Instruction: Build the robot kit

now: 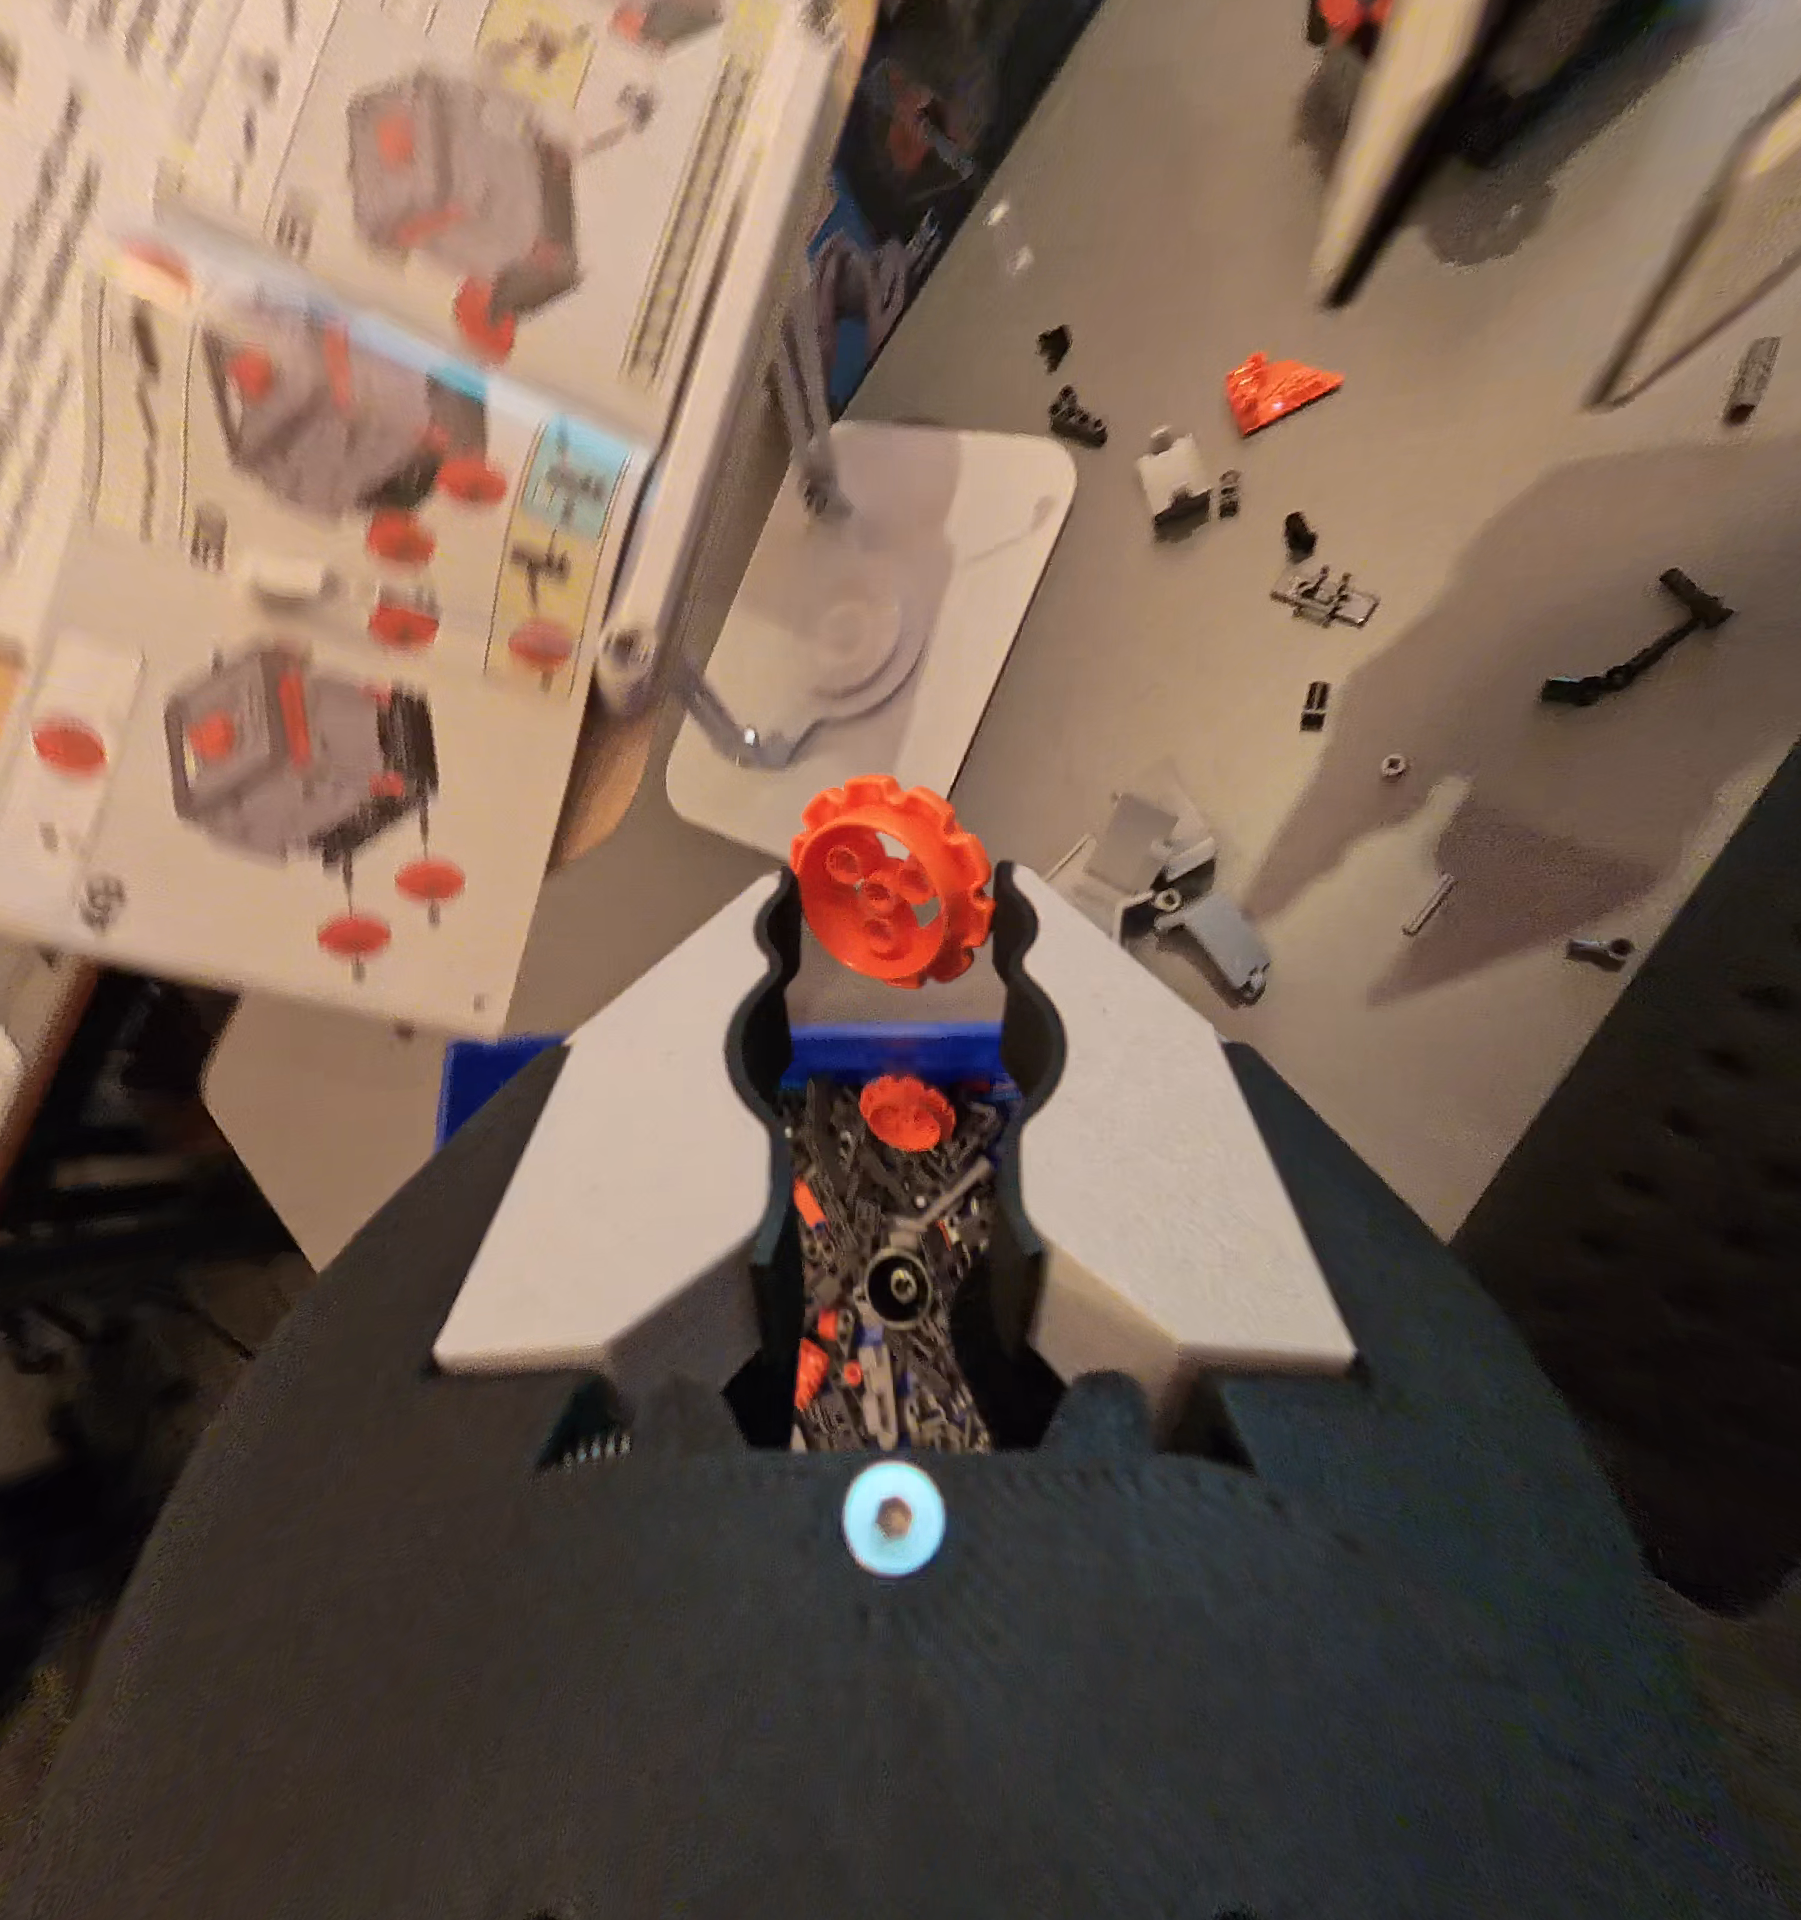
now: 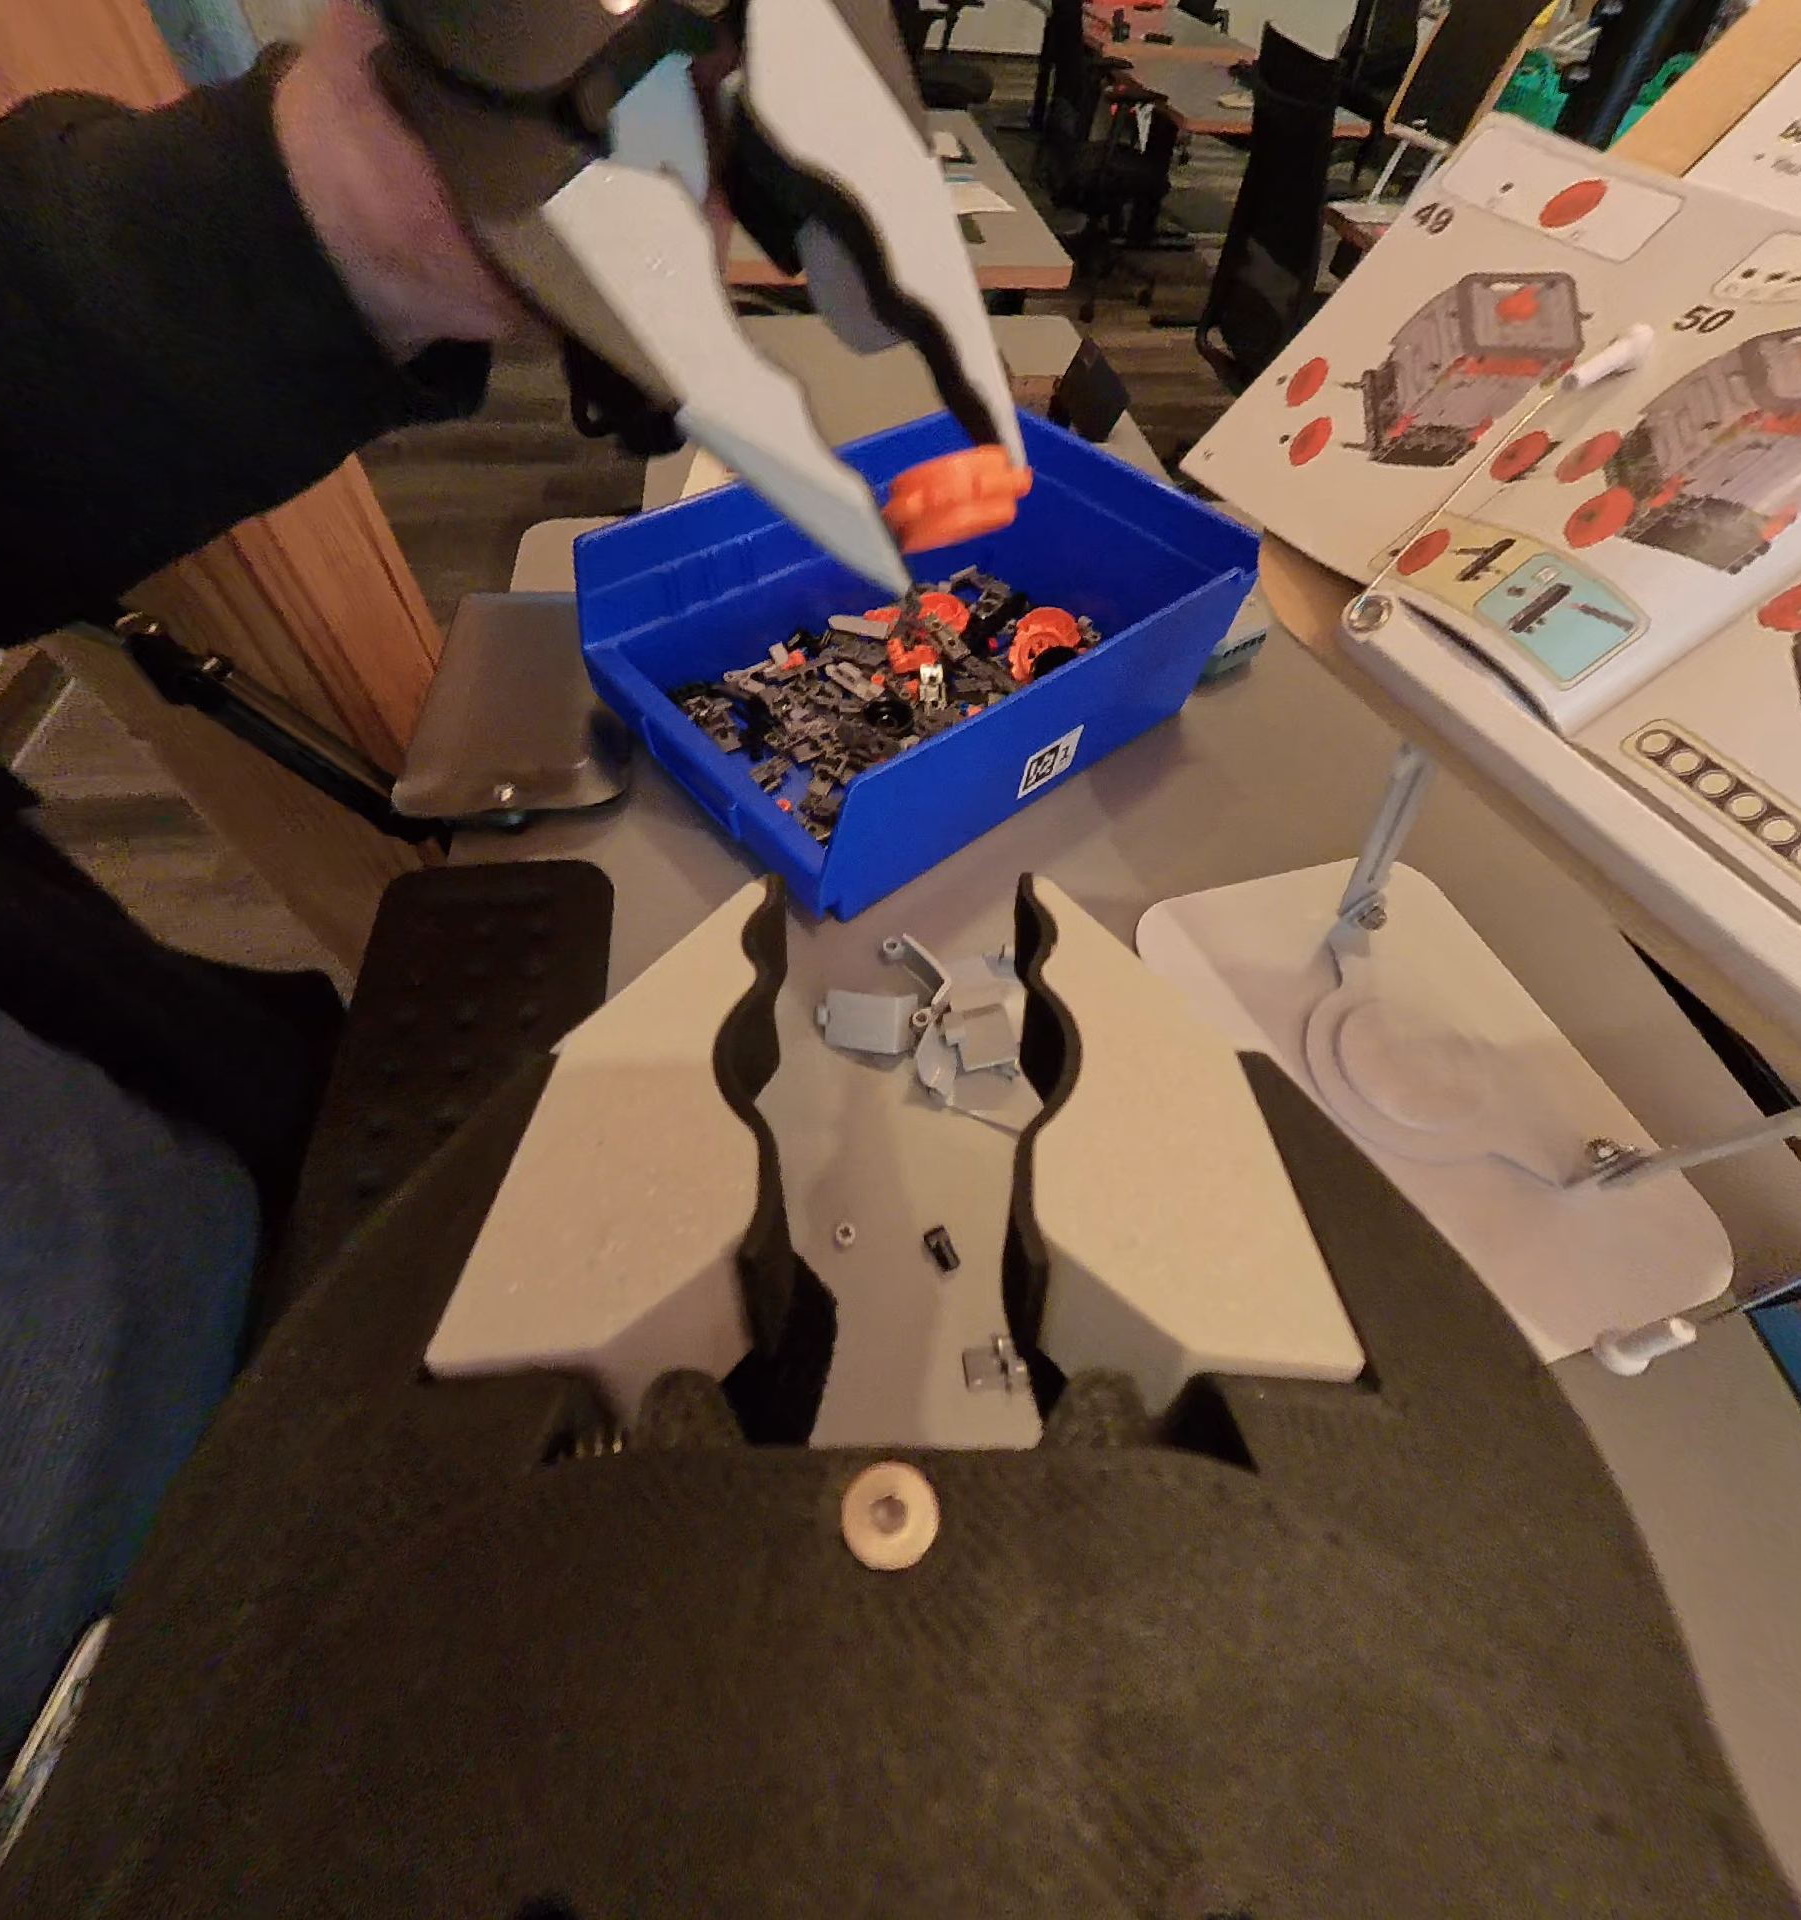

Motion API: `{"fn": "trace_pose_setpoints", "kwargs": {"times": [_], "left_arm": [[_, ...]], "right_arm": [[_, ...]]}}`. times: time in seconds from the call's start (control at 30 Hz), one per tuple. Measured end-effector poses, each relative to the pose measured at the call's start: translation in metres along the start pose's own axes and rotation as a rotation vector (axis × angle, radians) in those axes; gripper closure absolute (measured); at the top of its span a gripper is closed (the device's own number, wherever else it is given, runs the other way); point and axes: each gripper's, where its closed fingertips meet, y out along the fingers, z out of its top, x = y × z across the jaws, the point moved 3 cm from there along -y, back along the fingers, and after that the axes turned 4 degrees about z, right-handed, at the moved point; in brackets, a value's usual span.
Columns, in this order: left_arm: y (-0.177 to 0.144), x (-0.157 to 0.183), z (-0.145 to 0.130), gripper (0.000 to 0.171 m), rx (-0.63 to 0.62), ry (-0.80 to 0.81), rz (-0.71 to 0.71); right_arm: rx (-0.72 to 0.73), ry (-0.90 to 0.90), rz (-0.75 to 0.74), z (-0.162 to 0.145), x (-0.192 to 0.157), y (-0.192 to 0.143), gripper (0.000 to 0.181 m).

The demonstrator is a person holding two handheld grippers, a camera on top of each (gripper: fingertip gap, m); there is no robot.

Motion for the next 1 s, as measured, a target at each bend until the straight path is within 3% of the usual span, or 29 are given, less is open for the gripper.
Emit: {"fn": "trace_pose_setpoints", "kwargs": {"times": [0.13,0.23,0.43,0.53,0.63,0.8,1.0], "left_arm": [[0.007,0.029,0.042,0.136,0.065,0.157,-0.032],[0.014,0.044,0.058,0.136,0.06,0.288,-0.046],[0.014,0.071,0.084,0.136,0.107,0.461,-0.117],[0.014,0.081,0.088,0.136,0.105,0.531,-0.14],[0.011,0.094,0.09,0.136,0.111,0.596,-0.193],[0.009,0.104,0.094,0.137,0.133,0.645,-0.24],[0.009,0.114,0.096,0.136,0.143,0.699,-0.284]], "right_arm": [[0.047,0.019,0.004,0.014,0.007,0.002,0.135],[0.036,-0.029,-0.002,0.02,0.01,-0.001,0.136],[0.041,0.036,0.137,0.022,0.005,-0.005,0.136],[0.053,0.096,0.228,0.017,0.001,-0.008,0.134],[0.084,0.125,0.307,0.016,-0.006,-0.014,0.146],[0.051,0.189,0.398,0.007,-0.013,-0.013,0.129],[0.056,0.214,0.496,0.001,-0.024,-0.016,0.139]]}}
